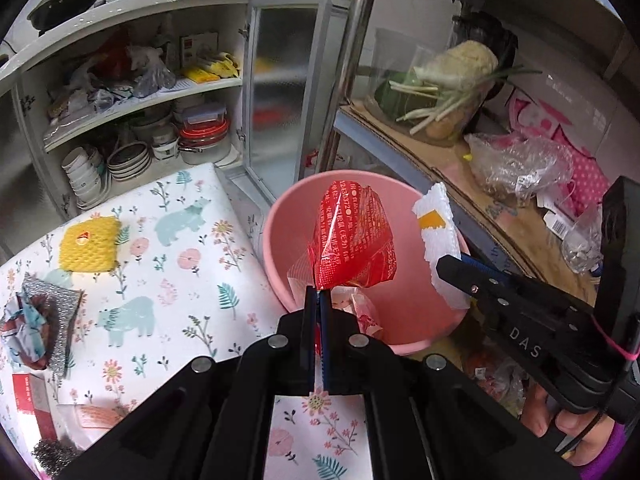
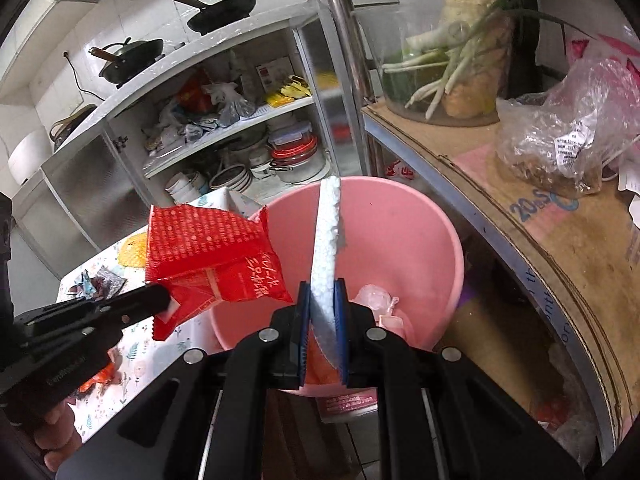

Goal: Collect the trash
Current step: 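Carry the red bag with the left tool while the right tool carries the foam strip to the bucket, then open the left tool over the bucket while the right tool releases the foam strip inside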

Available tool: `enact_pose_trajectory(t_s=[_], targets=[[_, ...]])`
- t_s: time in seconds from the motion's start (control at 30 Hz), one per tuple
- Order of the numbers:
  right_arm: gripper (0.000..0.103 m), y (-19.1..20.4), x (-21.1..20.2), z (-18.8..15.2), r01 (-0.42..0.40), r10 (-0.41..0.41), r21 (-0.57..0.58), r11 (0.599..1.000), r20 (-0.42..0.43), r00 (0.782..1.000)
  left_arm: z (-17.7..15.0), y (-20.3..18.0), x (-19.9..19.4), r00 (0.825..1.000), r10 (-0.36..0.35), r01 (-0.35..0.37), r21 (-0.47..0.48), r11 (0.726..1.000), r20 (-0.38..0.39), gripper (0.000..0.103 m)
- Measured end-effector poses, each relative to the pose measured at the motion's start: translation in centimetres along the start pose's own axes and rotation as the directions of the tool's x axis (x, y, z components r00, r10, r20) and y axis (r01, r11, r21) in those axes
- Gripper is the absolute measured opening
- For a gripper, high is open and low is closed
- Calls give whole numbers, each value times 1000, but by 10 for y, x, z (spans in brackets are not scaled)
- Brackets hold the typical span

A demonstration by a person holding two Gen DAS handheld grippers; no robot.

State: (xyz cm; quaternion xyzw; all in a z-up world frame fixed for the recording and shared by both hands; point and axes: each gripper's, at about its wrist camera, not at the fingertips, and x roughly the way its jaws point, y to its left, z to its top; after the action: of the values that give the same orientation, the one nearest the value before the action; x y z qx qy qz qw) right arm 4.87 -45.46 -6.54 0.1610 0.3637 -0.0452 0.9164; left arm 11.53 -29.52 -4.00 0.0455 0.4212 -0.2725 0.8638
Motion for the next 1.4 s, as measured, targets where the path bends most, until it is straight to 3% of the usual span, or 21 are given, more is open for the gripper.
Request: enact_pose_trajectory(t_s=[0.67,0.77,0.8,0.83,0.87,1.03,1.17,1.4], targets=[[12,-4,18,4,45,-46,-23,999,-12,999,6,-20,27,1000,-23,24,32,999,-17,2],[12,-5,21,6,42,-43,-18,999,-25,999,8,-21,28,1000,-26,26,26,999,-5,7],[12,-5,22,6,46,-47,-19,999,-25,999,8,-21,28,1000,-26,26,24,999,-1,11],[12,-6,23,6,48,-49,-19,999,-27,998,8,-20,27,1000,-26,26,20,999,2,22],[13,-6,23,6,50,-50,-18,999,-29,998,9,-19,27,1000,-29,29,14,999,6,24],[14,-8,26,6,48,-49,-17,999,-46,998,12,-15,23,999,-43,43,2,999,19,25],[27,-7,25,7,52,-53,-27,998,-40,998,13,-11,15,998,-54,54,-13,998,32,26],[27,8,5,7,40,-40,-72,997,-2,999,17,-10,2,996,-62,64,-24,998,63,35]])
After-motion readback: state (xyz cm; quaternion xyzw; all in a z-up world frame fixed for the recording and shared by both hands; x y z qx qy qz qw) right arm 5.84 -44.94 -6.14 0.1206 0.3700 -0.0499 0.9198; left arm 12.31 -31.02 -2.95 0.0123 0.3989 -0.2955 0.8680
